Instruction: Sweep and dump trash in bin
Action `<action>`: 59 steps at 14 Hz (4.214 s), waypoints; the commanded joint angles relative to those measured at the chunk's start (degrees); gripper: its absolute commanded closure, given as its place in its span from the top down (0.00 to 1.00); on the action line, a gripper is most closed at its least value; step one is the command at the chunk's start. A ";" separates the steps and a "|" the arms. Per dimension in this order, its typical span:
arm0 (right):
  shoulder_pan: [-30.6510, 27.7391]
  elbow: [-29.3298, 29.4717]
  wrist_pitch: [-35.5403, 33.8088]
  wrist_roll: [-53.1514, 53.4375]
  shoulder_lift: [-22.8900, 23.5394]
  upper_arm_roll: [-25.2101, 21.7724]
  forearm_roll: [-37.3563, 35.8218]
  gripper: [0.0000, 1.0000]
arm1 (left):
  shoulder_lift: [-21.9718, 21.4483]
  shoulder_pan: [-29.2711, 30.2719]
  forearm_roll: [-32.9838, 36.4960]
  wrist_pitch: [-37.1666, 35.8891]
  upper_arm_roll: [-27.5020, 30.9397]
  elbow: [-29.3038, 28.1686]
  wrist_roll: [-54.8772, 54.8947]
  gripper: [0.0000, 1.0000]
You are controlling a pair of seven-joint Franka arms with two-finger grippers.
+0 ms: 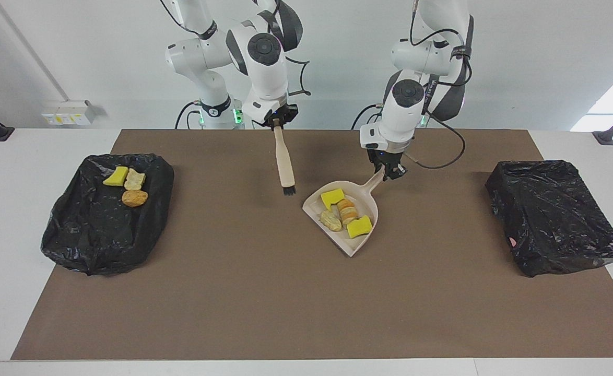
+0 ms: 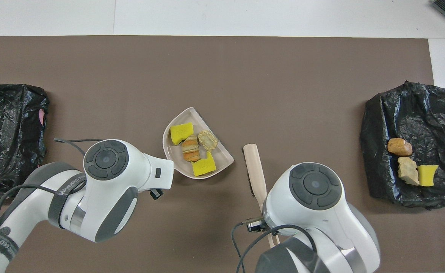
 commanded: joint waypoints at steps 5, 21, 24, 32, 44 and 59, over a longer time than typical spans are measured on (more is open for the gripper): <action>2.86 -2.22 3.81 5.80 -1.41 0.97 -0.41 0.00 | -1.35 8.98 -0.34 -3.01 -0.20 6.40 -0.19 0.00; 21.41 -2.57 22.17 25.13 12.73 1.15 0.21 0.00 | -4.61 36.58 -0.34 -19.61 1.55 15.54 34.06 0.00; 23.00 -2.57 24.29 25.94 15.11 1.24 0.12 0.00 | -4.78 40.54 -0.34 -19.98 2.87 15.63 41.71 0.00; 22.91 -2.57 24.38 25.76 15.46 1.15 0.21 0.03 | -5.49 41.78 0.62 -16.04 14.38 15.54 66.06 0.00; 22.39 3.12 18.34 25.76 15.38 1.15 0.12 1.00 | -0.57 46.00 8.60 -1.96 16.33 15.28 78.12 0.00; 2.98 26.60 -11.66 0.82 10.29 0.36 -0.92 1.00 | 5.32 33.71 39.38 -1.78 15.62 23.44 78.74 0.00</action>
